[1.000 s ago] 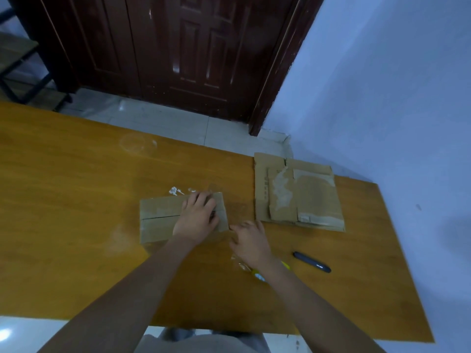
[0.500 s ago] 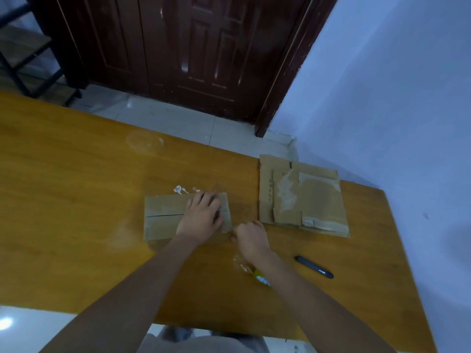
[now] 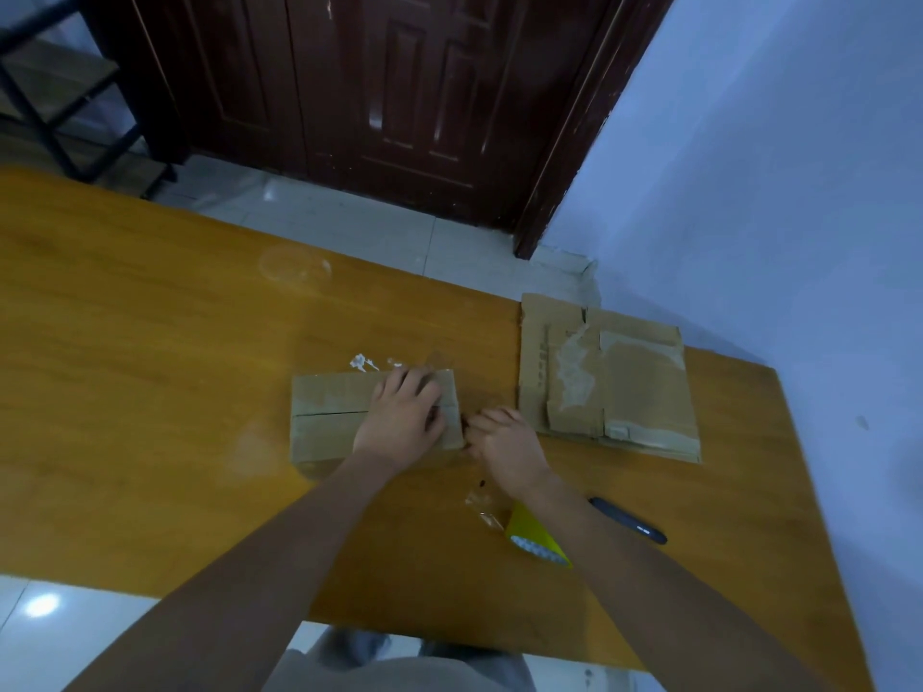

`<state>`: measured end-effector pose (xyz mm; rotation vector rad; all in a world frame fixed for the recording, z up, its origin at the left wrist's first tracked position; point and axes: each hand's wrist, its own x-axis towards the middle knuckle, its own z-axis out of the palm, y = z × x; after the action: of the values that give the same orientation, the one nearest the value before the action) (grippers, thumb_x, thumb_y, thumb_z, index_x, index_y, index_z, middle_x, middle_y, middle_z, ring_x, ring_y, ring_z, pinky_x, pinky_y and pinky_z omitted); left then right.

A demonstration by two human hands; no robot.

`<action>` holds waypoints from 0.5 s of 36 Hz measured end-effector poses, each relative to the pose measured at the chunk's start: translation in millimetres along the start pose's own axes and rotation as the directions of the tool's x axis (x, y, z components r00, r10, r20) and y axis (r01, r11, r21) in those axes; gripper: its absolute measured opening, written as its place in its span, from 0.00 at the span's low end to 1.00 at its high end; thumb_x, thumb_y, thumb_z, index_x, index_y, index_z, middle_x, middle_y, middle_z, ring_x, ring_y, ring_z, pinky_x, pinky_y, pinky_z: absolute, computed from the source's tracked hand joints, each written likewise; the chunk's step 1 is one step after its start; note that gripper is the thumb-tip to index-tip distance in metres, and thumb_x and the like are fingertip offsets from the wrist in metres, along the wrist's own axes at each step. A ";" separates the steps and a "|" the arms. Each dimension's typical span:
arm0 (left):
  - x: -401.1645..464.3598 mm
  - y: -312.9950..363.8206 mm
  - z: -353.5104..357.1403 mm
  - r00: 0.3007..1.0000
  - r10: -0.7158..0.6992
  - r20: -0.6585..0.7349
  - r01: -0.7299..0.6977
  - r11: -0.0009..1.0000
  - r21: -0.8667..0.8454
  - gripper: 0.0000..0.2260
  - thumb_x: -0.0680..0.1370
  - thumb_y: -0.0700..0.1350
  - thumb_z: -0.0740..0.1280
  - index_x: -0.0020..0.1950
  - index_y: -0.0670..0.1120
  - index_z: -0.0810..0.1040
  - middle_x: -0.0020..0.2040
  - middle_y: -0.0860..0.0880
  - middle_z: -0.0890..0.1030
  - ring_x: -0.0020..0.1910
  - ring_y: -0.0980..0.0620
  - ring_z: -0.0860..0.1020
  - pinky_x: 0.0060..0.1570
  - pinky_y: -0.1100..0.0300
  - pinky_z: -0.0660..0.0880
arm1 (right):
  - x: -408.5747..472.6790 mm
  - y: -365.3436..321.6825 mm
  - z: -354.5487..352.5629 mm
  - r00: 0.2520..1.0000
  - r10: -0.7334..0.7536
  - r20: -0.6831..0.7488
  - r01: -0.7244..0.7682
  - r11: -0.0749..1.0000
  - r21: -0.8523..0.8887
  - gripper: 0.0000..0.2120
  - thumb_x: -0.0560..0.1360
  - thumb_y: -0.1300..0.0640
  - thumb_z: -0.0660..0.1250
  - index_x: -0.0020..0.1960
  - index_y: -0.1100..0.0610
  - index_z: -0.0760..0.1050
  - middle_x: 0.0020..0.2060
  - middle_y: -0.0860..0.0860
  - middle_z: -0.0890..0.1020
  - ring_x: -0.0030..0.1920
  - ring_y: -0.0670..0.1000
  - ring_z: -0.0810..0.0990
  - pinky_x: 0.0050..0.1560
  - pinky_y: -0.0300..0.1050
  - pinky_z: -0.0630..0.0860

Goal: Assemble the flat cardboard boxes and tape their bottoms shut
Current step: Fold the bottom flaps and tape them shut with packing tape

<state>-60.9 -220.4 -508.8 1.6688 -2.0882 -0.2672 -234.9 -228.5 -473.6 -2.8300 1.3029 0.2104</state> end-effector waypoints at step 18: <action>0.8 3.0 -6.7 0.996 -0.046 0.073 0.049 0.998 -0.042 0.14 0.74 0.52 0.54 0.47 0.44 0.74 0.60 0.44 0.74 0.61 0.44 0.64 0.57 0.46 0.67 | 50.1 22.5 -15.4 0.853 0.201 0.482 -0.316 0.933 0.170 0.12 0.76 0.52 0.66 0.53 0.58 0.81 0.48 0.54 0.82 0.48 0.55 0.79 0.49 0.49 0.77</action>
<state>-60.6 -219.6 -501.4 1.7083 -2.0808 -0.3904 -217.9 -282.2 -464.0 -2.2022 1.4657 0.6332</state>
